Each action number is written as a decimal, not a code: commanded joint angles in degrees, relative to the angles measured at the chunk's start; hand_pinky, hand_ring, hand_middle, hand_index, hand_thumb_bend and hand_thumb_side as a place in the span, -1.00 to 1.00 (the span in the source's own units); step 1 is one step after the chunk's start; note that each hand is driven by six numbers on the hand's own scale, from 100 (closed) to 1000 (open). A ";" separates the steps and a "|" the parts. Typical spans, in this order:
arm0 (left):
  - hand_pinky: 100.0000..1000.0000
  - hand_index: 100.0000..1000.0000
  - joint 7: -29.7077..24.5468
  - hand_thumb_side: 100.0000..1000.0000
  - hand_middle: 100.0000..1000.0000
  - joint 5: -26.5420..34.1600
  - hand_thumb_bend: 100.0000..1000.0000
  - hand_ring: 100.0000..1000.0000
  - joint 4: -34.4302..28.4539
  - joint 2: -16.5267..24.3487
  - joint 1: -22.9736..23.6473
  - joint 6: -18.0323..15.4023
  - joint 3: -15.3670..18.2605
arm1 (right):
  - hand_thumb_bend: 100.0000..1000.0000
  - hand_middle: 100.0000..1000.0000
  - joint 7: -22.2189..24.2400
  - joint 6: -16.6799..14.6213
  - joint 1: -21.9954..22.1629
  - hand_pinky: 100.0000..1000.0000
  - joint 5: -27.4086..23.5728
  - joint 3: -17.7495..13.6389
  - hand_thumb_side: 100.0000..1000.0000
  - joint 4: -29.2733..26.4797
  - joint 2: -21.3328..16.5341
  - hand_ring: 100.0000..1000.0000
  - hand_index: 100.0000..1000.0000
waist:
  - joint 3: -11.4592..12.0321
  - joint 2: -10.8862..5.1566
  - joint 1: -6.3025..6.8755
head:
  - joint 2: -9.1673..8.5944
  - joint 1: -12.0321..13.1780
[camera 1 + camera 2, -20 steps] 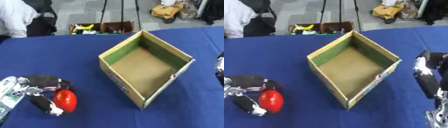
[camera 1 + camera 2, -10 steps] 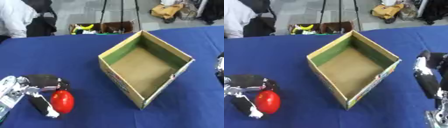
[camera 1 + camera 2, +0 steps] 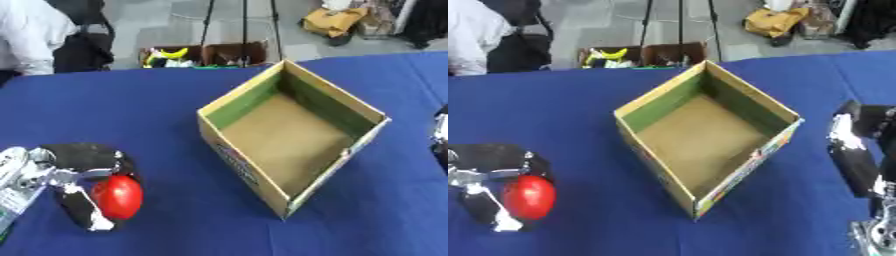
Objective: Pick up objects on the table and place them in the box.
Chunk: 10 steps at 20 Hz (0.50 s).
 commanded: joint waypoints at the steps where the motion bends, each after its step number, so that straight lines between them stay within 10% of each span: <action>1: -0.96 0.61 -3.59 -0.42 0.46 0.92 -0.77 -0.06 -0.94 1.39 -0.46 -3.01 0.82 | -0.96 -0.40 -0.37 -0.03 -0.70 0.03 -0.11 -0.44 -0.39 -1.19 -0.77 -0.20 -0.01 | 0.08 -0.95 -0.06 | -0.88 -0.18; 10: -1.00 0.50 0.63 -0.55 0.47 2.15 -1.00 -0.10 -1.53 1.35 -0.85 0.40 1.49 | -0.95 -0.39 -0.61 0.02 -0.67 0.03 -0.11 -0.44 -0.39 -1.19 -0.78 -0.21 -0.01 | 0.19 -1.09 -0.01 | -1.09 -0.21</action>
